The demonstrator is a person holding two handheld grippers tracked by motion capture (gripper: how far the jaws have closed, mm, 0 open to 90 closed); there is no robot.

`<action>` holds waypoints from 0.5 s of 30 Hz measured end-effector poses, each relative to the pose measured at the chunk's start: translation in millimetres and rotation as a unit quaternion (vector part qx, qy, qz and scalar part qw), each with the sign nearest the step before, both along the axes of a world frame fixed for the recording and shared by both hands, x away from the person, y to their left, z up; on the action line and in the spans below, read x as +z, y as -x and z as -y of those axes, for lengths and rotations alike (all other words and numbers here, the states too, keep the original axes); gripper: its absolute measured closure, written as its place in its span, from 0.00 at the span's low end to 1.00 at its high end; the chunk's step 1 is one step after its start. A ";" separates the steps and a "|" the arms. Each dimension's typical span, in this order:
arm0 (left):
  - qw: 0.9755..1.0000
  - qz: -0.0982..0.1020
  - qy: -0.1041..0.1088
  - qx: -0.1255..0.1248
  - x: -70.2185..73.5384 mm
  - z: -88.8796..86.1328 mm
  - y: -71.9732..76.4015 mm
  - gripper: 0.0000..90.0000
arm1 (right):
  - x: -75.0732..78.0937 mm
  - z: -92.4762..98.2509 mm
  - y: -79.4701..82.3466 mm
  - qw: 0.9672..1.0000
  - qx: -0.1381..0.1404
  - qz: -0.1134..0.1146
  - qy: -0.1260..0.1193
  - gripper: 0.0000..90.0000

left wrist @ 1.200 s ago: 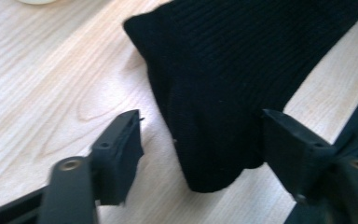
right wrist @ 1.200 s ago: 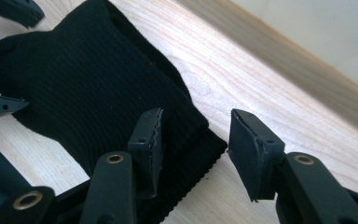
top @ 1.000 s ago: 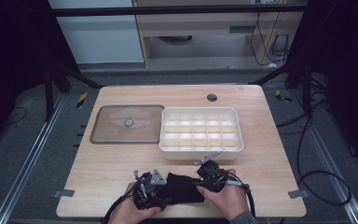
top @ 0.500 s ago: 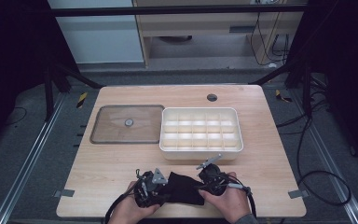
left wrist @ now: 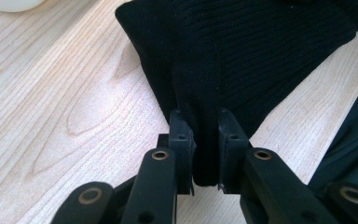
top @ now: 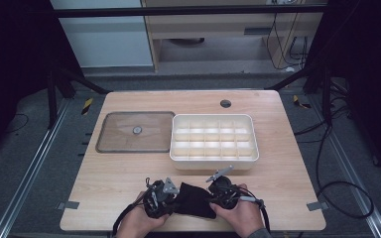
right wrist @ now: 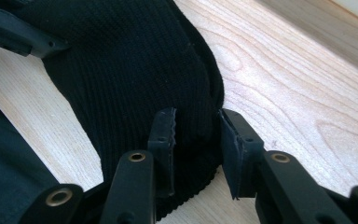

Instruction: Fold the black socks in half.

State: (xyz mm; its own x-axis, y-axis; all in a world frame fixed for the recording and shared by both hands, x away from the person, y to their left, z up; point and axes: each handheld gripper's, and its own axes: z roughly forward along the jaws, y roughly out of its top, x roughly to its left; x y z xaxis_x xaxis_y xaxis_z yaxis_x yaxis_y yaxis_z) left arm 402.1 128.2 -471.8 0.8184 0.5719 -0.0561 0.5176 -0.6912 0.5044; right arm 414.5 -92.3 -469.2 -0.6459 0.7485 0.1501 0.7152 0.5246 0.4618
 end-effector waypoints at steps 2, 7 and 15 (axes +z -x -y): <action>1.000 0.000 0.000 0.000 0.2 -0.1 0.0 0.89 | -0.5 -0.2 0.1 1.000 0.004 0.005 0.001 0.76; 1.000 -0.001 0.001 0.001 1.0 -0.3 0.0 0.90 | -0.5 -0.2 0.4 1.000 0.004 0.005 0.001 0.77; 1.000 0.001 0.006 0.001 3.8 -1.7 0.3 0.91 | -0.4 -1.0 0.6 1.000 0.005 0.006 0.004 0.77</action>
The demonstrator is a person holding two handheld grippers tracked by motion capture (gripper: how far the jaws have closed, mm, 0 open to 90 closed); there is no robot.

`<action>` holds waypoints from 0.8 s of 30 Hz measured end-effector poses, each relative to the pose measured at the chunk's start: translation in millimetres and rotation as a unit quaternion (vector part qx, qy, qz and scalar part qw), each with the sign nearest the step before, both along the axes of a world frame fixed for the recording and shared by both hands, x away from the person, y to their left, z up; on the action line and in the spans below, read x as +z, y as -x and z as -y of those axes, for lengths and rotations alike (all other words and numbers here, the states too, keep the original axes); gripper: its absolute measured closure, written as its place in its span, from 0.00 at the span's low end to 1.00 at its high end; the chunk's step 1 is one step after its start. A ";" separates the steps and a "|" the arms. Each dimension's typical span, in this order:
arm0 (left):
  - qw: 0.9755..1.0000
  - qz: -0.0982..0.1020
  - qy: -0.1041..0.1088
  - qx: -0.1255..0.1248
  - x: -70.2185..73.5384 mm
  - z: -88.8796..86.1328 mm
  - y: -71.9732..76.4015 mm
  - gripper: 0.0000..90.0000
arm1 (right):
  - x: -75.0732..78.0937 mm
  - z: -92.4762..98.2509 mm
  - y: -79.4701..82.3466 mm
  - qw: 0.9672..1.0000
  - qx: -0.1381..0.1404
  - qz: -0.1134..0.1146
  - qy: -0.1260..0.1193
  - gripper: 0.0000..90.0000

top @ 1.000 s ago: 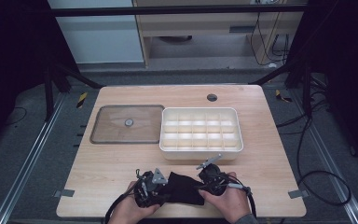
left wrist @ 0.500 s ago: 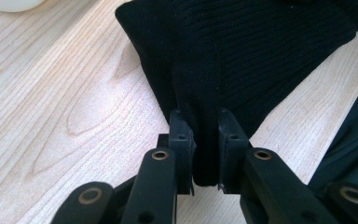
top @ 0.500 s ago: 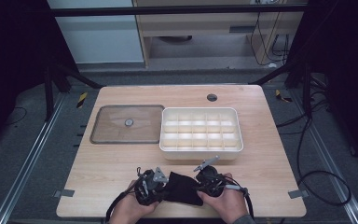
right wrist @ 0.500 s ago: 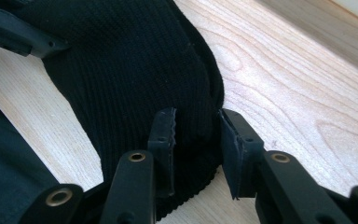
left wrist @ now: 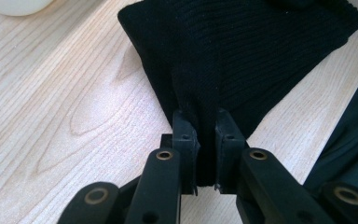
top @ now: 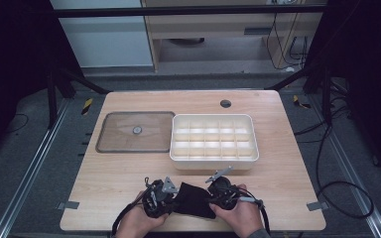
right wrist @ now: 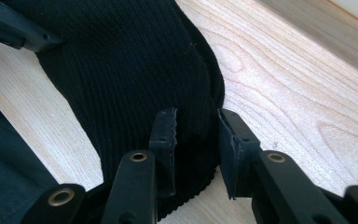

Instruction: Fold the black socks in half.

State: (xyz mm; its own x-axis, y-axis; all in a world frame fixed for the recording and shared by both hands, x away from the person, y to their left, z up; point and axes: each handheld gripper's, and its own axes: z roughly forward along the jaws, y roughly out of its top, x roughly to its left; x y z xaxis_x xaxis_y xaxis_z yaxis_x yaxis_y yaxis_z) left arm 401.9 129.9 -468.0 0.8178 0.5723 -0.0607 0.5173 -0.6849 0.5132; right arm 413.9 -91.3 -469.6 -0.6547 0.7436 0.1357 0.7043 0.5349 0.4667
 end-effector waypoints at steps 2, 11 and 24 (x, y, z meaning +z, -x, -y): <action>1.000 -0.001 0.002 0.001 0.7 -0.5 0.0 0.91 | -0.3 0.5 0.0 1.000 0.000 0.000 -0.002 0.77; 1.000 0.004 0.014 0.002 7.6 -2.9 0.5 0.91 | -1.0 -0.7 0.4 1.000 -0.005 -0.003 -0.004 0.77; 0.999 0.021 0.031 -0.002 23.7 0.1 2.8 0.91 | -2.9 -0.6 -0.4 1.000 -0.006 -0.002 -0.015 0.77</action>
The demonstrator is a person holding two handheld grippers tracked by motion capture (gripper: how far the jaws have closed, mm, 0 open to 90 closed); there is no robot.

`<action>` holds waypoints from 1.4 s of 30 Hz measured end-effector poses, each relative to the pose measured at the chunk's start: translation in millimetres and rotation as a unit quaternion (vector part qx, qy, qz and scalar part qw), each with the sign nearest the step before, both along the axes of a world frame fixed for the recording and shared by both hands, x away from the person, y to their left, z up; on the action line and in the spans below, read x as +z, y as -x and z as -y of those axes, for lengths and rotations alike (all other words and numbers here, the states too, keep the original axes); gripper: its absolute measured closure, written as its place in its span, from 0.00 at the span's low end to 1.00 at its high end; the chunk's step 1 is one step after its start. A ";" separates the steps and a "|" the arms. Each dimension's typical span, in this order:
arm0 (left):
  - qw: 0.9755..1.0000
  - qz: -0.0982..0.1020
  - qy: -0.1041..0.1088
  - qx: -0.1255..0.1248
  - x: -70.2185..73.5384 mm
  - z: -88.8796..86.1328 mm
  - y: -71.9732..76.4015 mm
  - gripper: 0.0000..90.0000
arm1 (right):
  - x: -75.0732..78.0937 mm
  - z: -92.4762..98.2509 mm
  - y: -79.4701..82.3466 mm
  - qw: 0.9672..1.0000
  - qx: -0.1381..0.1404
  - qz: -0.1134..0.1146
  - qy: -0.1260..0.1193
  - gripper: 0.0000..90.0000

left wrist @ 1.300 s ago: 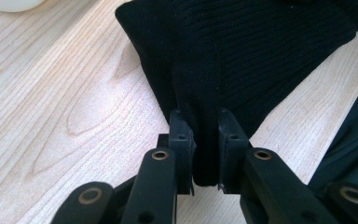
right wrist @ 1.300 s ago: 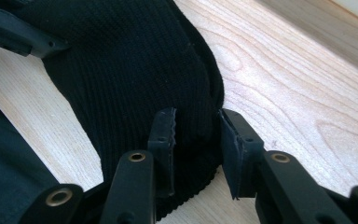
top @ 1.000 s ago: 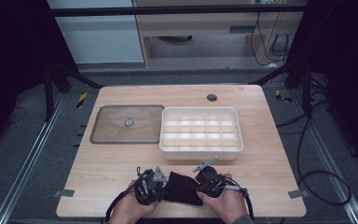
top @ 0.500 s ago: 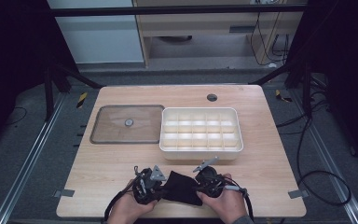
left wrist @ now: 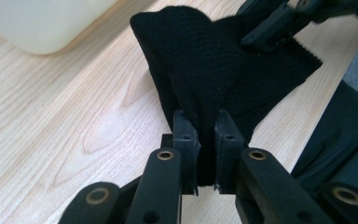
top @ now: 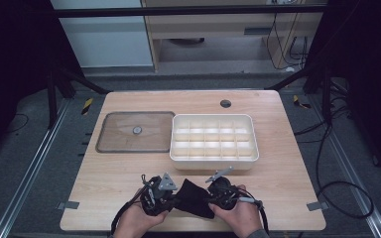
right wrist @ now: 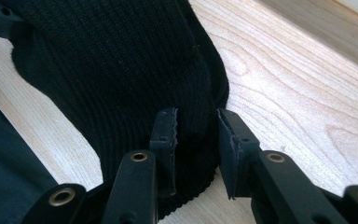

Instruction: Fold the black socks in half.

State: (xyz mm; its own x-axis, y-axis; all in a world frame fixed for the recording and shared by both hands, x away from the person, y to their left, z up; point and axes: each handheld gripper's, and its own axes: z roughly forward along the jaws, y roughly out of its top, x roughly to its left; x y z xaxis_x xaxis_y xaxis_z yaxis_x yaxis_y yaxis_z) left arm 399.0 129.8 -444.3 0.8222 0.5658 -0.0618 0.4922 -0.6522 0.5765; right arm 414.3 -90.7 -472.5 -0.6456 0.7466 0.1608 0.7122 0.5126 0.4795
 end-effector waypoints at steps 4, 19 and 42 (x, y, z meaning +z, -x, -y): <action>1.000 0.004 0.004 -0.004 4.2 2.9 2.2 0.92 | -0.3 -0.7 -0.6 1.000 0.000 -0.002 -0.004 0.77; 1.000 0.011 0.014 -0.013 10.8 9.4 6.1 0.92 | -1.2 -2.5 -1.3 1.000 -0.001 -0.004 -0.010 0.77; 0.999 0.011 0.017 -0.047 13.0 31.8 14.3 0.92 | -2.4 -6.3 -1.5 1.000 0.003 -0.004 -0.019 0.77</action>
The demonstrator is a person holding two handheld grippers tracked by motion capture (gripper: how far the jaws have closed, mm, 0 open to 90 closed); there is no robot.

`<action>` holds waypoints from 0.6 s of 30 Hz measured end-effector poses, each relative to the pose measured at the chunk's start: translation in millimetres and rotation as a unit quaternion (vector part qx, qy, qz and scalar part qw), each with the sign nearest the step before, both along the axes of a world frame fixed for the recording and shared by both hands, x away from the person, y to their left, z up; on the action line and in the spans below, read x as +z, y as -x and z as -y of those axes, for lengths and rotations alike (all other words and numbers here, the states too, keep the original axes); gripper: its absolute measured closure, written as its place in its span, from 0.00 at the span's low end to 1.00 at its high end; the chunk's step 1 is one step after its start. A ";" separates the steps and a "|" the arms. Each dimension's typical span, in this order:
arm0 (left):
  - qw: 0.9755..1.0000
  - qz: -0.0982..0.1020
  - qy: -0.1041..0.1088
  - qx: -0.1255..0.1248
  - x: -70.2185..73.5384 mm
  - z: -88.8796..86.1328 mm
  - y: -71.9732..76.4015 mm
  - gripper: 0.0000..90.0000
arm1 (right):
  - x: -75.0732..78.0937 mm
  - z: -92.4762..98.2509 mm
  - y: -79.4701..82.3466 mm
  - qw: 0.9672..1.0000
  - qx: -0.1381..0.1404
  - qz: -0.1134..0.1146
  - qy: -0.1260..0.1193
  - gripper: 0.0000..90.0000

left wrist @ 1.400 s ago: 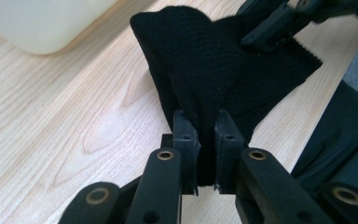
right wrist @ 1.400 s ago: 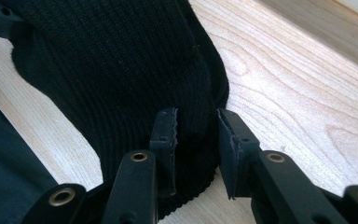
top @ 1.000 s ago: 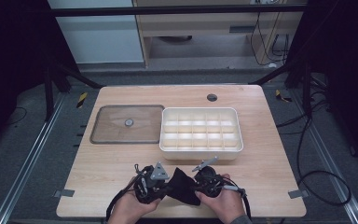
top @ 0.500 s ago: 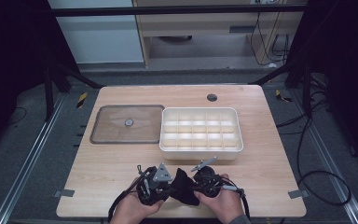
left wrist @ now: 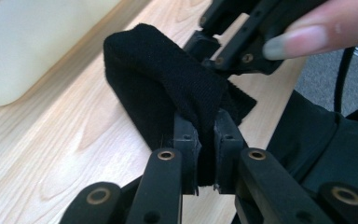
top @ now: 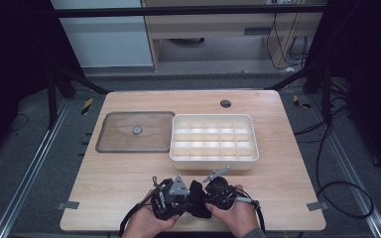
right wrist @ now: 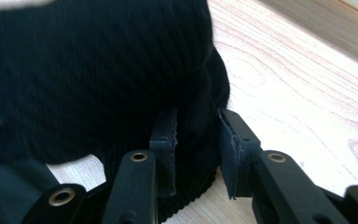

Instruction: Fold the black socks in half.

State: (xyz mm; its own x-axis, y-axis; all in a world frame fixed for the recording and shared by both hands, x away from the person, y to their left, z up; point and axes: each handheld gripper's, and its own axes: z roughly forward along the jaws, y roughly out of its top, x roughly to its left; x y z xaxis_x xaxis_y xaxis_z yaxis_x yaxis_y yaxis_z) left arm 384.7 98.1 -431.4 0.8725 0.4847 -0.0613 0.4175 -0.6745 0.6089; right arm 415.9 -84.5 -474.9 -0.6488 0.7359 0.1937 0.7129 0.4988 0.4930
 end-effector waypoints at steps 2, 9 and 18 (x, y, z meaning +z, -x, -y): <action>1.000 0.000 -0.002 -0.005 -0.8 3.7 1.4 0.92 | -0.1 0.3 0.1 1.000 -0.001 -0.001 -0.001 0.77; 1.000 -0.001 -0.008 -0.014 -3.7 11.5 4.6 0.92 | -0.9 1.9 -0.2 1.000 0.001 0.001 -0.007 0.76; 1.000 0.001 -0.018 -0.013 -6.1 14.8 5.3 0.92 | 3.9 3.3 1.9 1.000 0.005 0.019 -0.009 0.70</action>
State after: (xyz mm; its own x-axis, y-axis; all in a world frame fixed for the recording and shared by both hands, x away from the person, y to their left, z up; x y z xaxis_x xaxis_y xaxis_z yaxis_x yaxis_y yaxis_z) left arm 379.4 83.3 -437.4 0.8852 0.4632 -0.0426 0.3982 -0.7073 0.5840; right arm 414.0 -87.7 -470.9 -0.6639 0.7253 0.1820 0.6879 0.4969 0.5291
